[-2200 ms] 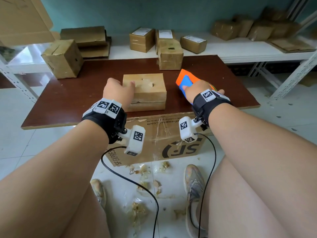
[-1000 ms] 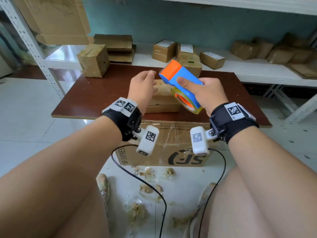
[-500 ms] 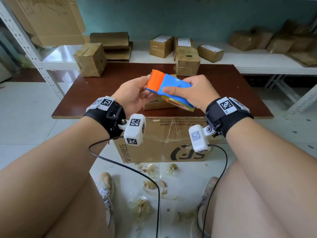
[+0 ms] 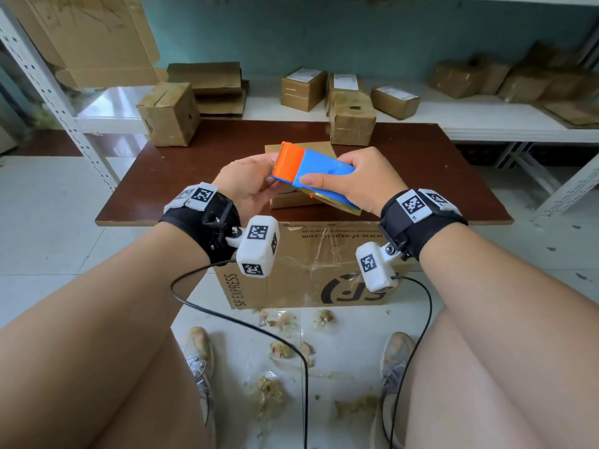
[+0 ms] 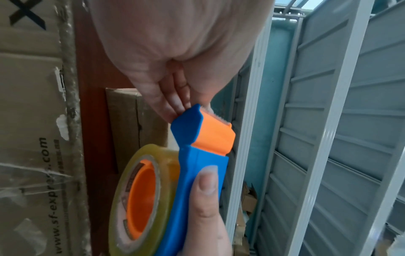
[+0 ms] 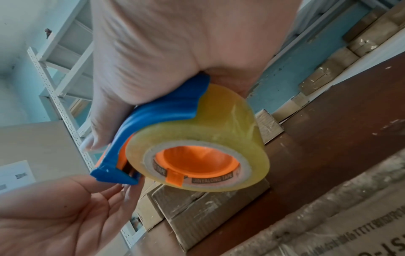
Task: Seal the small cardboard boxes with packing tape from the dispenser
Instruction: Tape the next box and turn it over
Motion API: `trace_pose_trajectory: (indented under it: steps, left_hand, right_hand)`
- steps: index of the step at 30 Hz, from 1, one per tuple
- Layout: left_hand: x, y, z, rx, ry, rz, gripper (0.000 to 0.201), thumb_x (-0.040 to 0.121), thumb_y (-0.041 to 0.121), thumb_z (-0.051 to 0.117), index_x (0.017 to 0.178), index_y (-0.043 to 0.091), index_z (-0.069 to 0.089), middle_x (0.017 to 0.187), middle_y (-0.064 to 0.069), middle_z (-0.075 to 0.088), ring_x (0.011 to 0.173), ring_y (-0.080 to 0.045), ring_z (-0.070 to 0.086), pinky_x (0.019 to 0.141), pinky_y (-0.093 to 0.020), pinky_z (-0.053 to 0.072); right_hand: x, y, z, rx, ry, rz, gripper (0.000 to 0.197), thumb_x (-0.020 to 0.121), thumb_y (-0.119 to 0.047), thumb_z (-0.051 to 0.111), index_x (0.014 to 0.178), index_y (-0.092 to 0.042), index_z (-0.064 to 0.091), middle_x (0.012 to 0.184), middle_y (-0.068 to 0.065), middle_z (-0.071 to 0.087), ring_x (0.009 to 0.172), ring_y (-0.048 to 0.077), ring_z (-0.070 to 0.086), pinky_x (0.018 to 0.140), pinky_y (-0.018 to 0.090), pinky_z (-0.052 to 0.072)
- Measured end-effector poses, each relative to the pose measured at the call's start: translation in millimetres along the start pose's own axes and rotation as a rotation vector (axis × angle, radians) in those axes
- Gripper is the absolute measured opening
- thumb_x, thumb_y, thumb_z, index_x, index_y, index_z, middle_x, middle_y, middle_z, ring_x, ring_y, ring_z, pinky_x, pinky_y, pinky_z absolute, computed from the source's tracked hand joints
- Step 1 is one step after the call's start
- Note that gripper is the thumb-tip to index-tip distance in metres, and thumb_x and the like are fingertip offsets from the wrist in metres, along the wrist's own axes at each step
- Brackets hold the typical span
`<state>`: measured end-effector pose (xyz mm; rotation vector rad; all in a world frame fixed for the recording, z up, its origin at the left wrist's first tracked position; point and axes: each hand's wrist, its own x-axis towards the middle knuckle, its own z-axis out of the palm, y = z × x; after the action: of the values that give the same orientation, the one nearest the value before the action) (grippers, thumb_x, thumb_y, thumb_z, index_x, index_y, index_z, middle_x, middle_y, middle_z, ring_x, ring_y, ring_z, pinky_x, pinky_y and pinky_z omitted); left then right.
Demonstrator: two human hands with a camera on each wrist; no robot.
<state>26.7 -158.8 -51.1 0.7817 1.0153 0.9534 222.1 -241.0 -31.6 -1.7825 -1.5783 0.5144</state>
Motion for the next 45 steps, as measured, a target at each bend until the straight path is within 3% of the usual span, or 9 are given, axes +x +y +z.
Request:
trace_pose_trajectory:
  steps: [4, 10, 18, 25, 31, 35, 38, 41, 45]
  left_hand:
    - [-1.7, -3.3, -1.3, 0.001, 0.093, 0.068, 0.012, 0.103, 0.015, 0.071, 0.11, 0.009, 0.079, 0.084, -0.007, 0.081, 0.065, -0.011, 0.076, 0.068, -0.026, 0.062]
    - [-2.5, -3.5, -0.1, 0.067, 0.108, 0.058, 0.011, 0.101, 0.018, 0.073, 0.107, 0.012, 0.08, 0.074, -0.003, 0.075, 0.044, -0.004, 0.06, 0.07, -0.026, 0.059]
    - [1.2, 9.1, -9.9, -0.011, 0.221, 0.006, 0.005, 0.101, 0.015, 0.073, 0.096, 0.013, 0.075, 0.078, -0.001, 0.073, 0.052, -0.004, 0.058, 0.049, -0.017, 0.046]
    - [-7.9, 10.7, -26.7, 0.153, 0.065, 0.233, 0.005, 0.099, 0.02, 0.077, 0.103, 0.017, 0.078, 0.09, 0.003, 0.08, 0.08, -0.006, 0.072, 0.076, -0.024, 0.054]
    - [-18.9, 8.2, -5.8, 0.203, 0.017, 0.411, 0.006, 0.094, 0.021, 0.083, 0.099, 0.019, 0.082, 0.09, 0.002, 0.081, 0.085, -0.01, 0.075, 0.072, -0.02, 0.054]
    - [-26.3, -4.4, 16.7, 0.387, 0.027, 0.702, 0.006, 0.091, 0.021, 0.083, 0.097, 0.02, 0.085, 0.088, 0.005, 0.082, 0.086, -0.007, 0.076, 0.079, -0.022, 0.057]
    - [-30.7, -14.1, 35.0, 0.442, 0.015, 0.868, 0.01, 0.093, 0.016, 0.081, 0.101, 0.013, 0.086, 0.088, -0.002, 0.079, 0.081, -0.007, 0.072, 0.077, -0.023, 0.055]
    - [-36.0, -16.6, 48.4, 0.353, 0.015, 0.898, 0.01, 0.093, 0.012, 0.08, 0.101, 0.008, 0.085, 0.09, -0.004, 0.079, 0.082, -0.004, 0.071, 0.078, -0.02, 0.054]
    - [-59.4, -16.3, 56.7, 0.386, -0.046, 1.068, 0.007, 0.095, 0.015, 0.08, 0.1, 0.012, 0.083, 0.089, -0.001, 0.079, 0.082, -0.002, 0.07, 0.079, -0.018, 0.052]
  right_hand:
    - [2.4, 0.0, 0.7, -0.029, -0.019, -0.019, 0.103, 0.058, -0.091, 0.074, 0.078, 0.008, 0.057, 0.065, 0.008, 0.045, 0.058, 0.02, 0.043, 0.06, 0.035, 0.033]
    - [2.6, 3.9, -3.8, -0.091, -0.032, -0.054, 0.095, 0.064, -0.085, 0.077, 0.078, 0.007, 0.059, 0.065, 0.004, 0.045, 0.058, 0.015, 0.043, 0.059, 0.034, 0.032]
    - [-2.6, 10.5, -11.1, -0.198, -0.027, -0.063, 0.09, 0.068, -0.083, 0.077, 0.073, 0.005, 0.059, 0.066, 0.015, 0.046, 0.058, 0.019, 0.043, 0.058, 0.037, 0.031]
    - [-12.6, 29.6, -11.1, -0.214, 0.04, 0.036, 0.09, 0.063, -0.089, 0.074, 0.068, -0.001, 0.056, 0.06, 0.004, 0.041, 0.054, 0.016, 0.039, 0.057, 0.038, 0.03]
    - [-13.1, 17.7, -9.1, -0.303, 0.149, 0.089, 0.078, 0.068, -0.088, 0.072, 0.056, -0.019, 0.038, 0.053, -0.001, 0.033, 0.052, 0.019, 0.036, 0.053, 0.036, 0.024]
    - [-10.6, 11.1, -9.2, -0.318, 0.235, 0.155, 0.08, 0.067, -0.091, 0.068, 0.058, -0.019, 0.035, 0.054, -0.001, 0.032, 0.05, 0.021, 0.034, 0.051, 0.033, 0.022]
    - [-7.6, 5.6, -18.0, -0.345, 0.337, 0.15, 0.08, 0.065, -0.095, 0.064, 0.06, -0.019, 0.04, 0.056, 0.0, 0.035, 0.05, 0.021, 0.036, 0.051, 0.033, 0.024]
    - [-3.2, 8.9, -27.9, -0.351, 0.413, 0.216, 0.078, 0.065, -0.093, 0.065, 0.061, -0.018, 0.043, 0.056, 0.0, 0.04, 0.051, 0.022, 0.041, 0.05, 0.032, 0.024]
    - [9.4, 45.8, -52.9, -0.252, 0.439, 0.458, 0.077, 0.066, -0.089, 0.068, 0.079, -0.014, 0.057, 0.075, 0.004, 0.058, 0.075, 0.033, 0.06, 0.058, 0.034, 0.037]
